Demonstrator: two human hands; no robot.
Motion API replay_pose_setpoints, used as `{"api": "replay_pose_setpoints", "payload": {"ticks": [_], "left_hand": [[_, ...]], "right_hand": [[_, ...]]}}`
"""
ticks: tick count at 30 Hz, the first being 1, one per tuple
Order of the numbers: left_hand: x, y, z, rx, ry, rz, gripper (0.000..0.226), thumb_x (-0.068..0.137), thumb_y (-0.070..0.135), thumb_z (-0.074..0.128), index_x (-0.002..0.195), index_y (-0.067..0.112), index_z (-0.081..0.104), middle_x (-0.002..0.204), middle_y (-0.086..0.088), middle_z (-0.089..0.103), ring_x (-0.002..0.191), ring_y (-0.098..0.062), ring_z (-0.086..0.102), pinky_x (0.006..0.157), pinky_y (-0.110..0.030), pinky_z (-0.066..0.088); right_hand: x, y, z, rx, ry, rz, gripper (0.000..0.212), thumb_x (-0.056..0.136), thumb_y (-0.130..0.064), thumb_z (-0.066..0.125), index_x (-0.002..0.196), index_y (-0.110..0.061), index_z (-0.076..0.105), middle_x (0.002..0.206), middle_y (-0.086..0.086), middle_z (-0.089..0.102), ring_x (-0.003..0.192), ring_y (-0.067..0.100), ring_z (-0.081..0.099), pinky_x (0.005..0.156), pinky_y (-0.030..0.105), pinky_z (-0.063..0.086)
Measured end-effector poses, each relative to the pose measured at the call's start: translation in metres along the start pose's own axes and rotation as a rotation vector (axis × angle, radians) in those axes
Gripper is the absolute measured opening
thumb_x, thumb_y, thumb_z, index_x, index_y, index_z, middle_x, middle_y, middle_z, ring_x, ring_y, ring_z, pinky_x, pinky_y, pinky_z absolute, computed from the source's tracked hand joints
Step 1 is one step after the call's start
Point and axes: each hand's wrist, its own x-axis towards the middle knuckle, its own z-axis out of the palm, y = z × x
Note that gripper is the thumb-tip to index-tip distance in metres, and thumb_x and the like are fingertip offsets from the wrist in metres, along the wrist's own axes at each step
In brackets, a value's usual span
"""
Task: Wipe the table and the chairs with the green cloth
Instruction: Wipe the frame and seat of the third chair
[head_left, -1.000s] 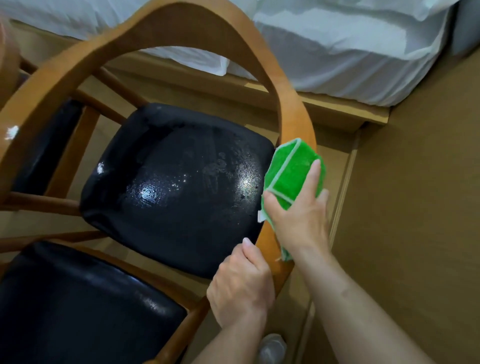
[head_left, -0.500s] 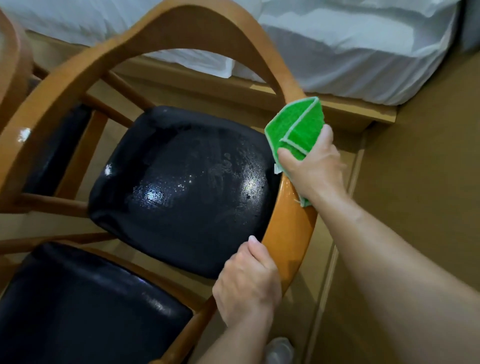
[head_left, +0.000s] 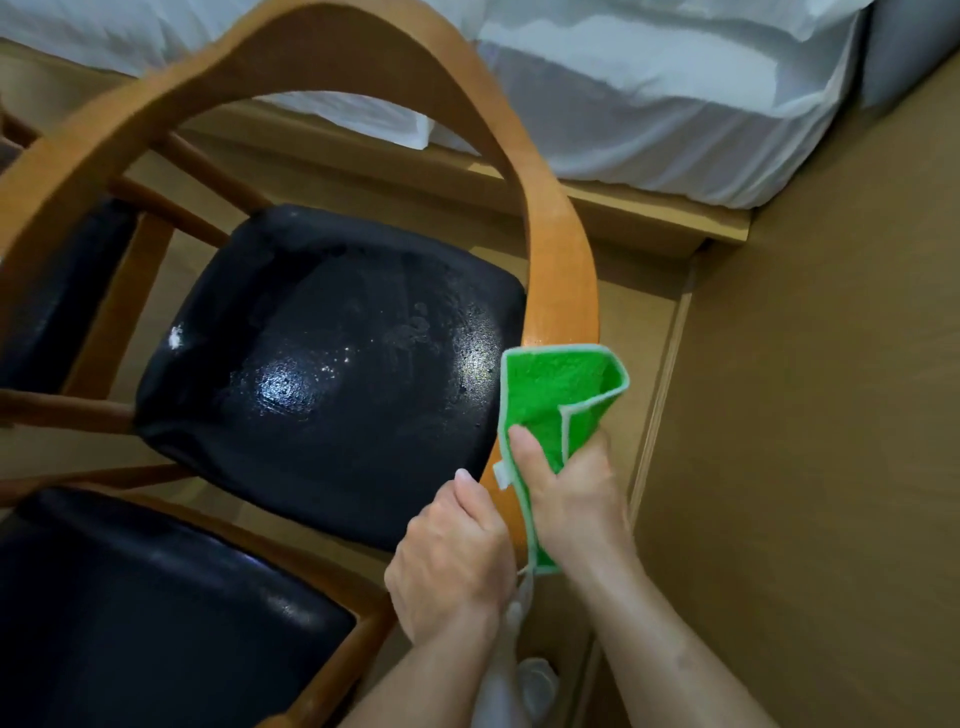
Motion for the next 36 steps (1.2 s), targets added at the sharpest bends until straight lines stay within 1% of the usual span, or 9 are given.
{"api": "replay_pose_setpoints", "payload": {"ticks": [4, 9, 13, 18, 23, 27, 29, 32, 36], "left_hand": [[-0.003, 0.001, -0.002, -0.014, 0.005, 0.002, 0.054, 0.090, 0.051, 0.006, 0.067, 0.029, 0.049, 0.067, 0.011, 0.057, 0.079, -0.023, 0.064, 0.065, -0.033, 0.032], [-0.004, 0.002, -0.004, -0.005, -0.014, 0.004, 0.055, 0.091, 0.050, 0.004, 0.070, 0.030, 0.050, 0.060, 0.014, 0.044, 0.072, -0.015, 0.060, 0.063, -0.031, 0.032], [-0.001, 0.007, -0.005, -0.019, -0.024, -0.018, 0.054, 0.093, 0.050, 0.003, 0.068, 0.033, 0.048, 0.063, 0.016, 0.047, 0.061, -0.004, 0.048, 0.064, -0.028, 0.035], [-0.002, 0.011, -0.007, 0.022, -0.054, -0.050, 0.065, 0.090, 0.051, -0.002, 0.081, 0.033, 0.060, 0.082, 0.013, 0.066, 0.077, -0.007, 0.063, 0.069, -0.028, 0.041], [-0.001, 0.008, -0.013, -0.079, -0.188, -0.077, 0.058, 0.093, 0.050, 0.005, 0.098, 0.030, 0.059, 0.107, 0.009, 0.066, 0.102, -0.016, 0.060, 0.085, -0.034, 0.039], [0.014, 0.040, -0.010, -0.283, -0.161, -0.015, 0.036, 0.095, 0.043, 0.013, 0.078, 0.028, 0.041, 0.086, 0.008, 0.052, 0.099, -0.021, 0.055, 0.083, -0.035, 0.036], [0.030, 0.082, -0.009, -0.291, -0.142, 0.003, 0.032, 0.099, 0.040, 0.018, 0.082, 0.028, 0.043, 0.093, 0.003, 0.056, 0.102, -0.024, 0.054, 0.085, -0.038, 0.037], [0.056, 0.127, -0.003, -0.275, -0.106, -0.079, 0.056, 0.097, 0.052, 0.012, 0.100, 0.023, 0.060, 0.109, -0.004, 0.066, 0.108, -0.028, 0.058, 0.085, -0.039, 0.041], [0.082, 0.163, 0.003, -0.237, -0.013, -0.124, 0.068, 0.096, 0.055, 0.010, 0.104, 0.019, 0.067, 0.102, -0.006, 0.069, 0.099, -0.032, 0.062, 0.077, -0.038, 0.039]], "right_hand": [[0.056, -0.032, -0.005, -0.045, 0.079, -0.071, 0.057, 0.083, -0.061, 0.061, 0.108, -0.016, 0.038, 0.095, 0.001, 0.051, 0.080, 0.020, 0.045, 0.066, 0.027, 0.029], [0.123, -0.077, -0.017, -0.143, 0.035, -0.089, 0.053, 0.085, -0.065, 0.054, 0.102, -0.019, 0.034, 0.096, 0.002, 0.045, 0.085, 0.023, 0.043, 0.072, 0.032, 0.033], [0.138, -0.091, -0.021, -0.141, 0.000, -0.093, 0.050, 0.088, -0.064, 0.051, 0.103, -0.019, 0.037, 0.096, 0.001, 0.049, 0.085, 0.024, 0.046, 0.072, 0.033, 0.034], [0.067, -0.039, -0.023, -0.036, -0.078, -0.051, 0.042, 0.088, -0.057, 0.055, 0.104, -0.020, 0.042, 0.089, -0.006, 0.058, 0.075, 0.015, 0.056, 0.058, 0.029, 0.036], [0.010, 0.002, -0.021, -0.047, -0.220, 0.015, 0.044, 0.089, -0.054, 0.052, 0.113, -0.017, 0.058, 0.087, -0.002, 0.065, 0.086, 0.022, 0.062, 0.067, 0.028, 0.038], [0.033, -0.010, -0.034, -0.100, -0.238, -0.031, 0.043, 0.084, -0.055, 0.062, 0.109, -0.022, 0.052, 0.089, -0.002, 0.064, 0.090, 0.023, 0.063, 0.066, 0.027, 0.038], [0.057, -0.020, -0.040, -0.127, -0.263, -0.089, 0.045, 0.083, -0.056, 0.064, 0.109, -0.023, 0.050, 0.091, -0.003, 0.063, 0.089, 0.023, 0.062, 0.062, 0.026, 0.037], [0.109, -0.045, -0.046, -0.180, -0.271, -0.141, 0.048, 0.084, -0.057, 0.062, 0.107, -0.017, 0.049, 0.092, 0.001, 0.061, 0.088, 0.026, 0.060, 0.063, 0.028, 0.034], [0.181, -0.097, -0.037, -0.236, -0.223, -0.227, 0.045, 0.085, -0.060, 0.059, 0.104, -0.022, 0.043, 0.089, 0.000, 0.051, 0.079, 0.022, 0.046, 0.070, 0.031, 0.033]]}}
